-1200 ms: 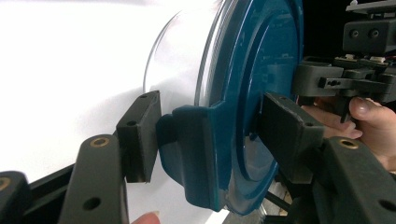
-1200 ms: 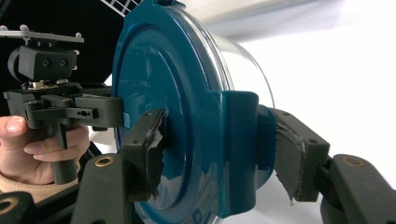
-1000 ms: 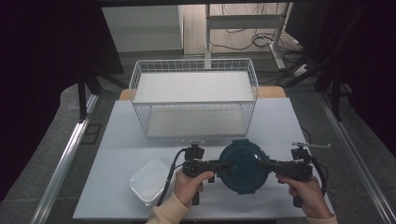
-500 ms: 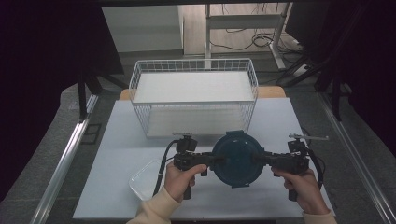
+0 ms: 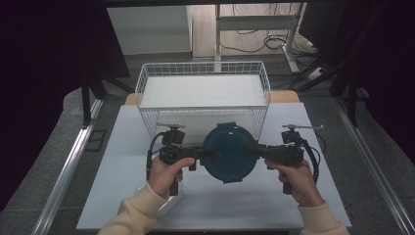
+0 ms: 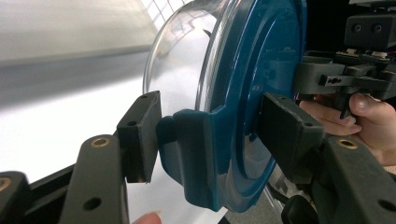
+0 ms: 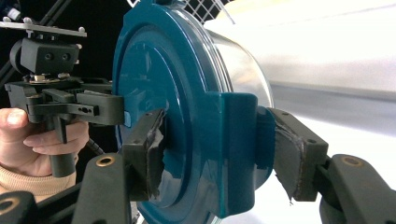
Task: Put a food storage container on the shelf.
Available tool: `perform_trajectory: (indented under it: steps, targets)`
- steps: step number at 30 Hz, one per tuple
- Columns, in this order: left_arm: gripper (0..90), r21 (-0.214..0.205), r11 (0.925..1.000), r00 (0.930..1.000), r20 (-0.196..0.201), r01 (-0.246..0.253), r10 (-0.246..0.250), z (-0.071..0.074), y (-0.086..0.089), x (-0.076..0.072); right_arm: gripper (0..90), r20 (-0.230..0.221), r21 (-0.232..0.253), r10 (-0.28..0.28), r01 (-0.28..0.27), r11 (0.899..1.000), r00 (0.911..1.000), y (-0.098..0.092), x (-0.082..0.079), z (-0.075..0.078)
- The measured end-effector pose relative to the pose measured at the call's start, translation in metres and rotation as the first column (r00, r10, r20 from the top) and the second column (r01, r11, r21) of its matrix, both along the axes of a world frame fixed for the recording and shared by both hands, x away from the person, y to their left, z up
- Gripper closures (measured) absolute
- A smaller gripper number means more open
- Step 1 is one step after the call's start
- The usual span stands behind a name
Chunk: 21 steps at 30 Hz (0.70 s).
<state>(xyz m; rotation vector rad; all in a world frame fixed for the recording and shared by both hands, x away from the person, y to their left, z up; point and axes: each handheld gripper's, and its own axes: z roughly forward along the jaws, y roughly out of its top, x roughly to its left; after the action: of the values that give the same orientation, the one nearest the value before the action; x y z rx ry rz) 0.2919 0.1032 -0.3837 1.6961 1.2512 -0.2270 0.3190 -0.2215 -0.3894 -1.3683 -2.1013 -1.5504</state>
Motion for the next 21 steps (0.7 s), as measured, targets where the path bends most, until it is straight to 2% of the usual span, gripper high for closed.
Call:
perform_trajectory:
  steps: [4,8,21]
  targets:
    - [40.8,0.014,0.9999,0.9999,0.009,-0.008,0.008,0.007,0.011,0.002,40.1,0.003,0.004,0.017,-0.017,1.0,0.9999,0.012,0.006,0.005]
    - [40.8,0.004,0.9997,0.9997,0.007,-0.022,0.022,0.012,0.026,0.008,40.1,0.005,0.007,0.024,-0.024,1.0,0.9997,0.027,0.014,0.011]
    - [40.8,-0.015,0.9996,0.9996,0.012,-0.025,0.025,0.023,0.048,0.024,40.2,0.022,-0.011,0.032,-0.032,0.999,0.9992,0.05,0.031,0.028]
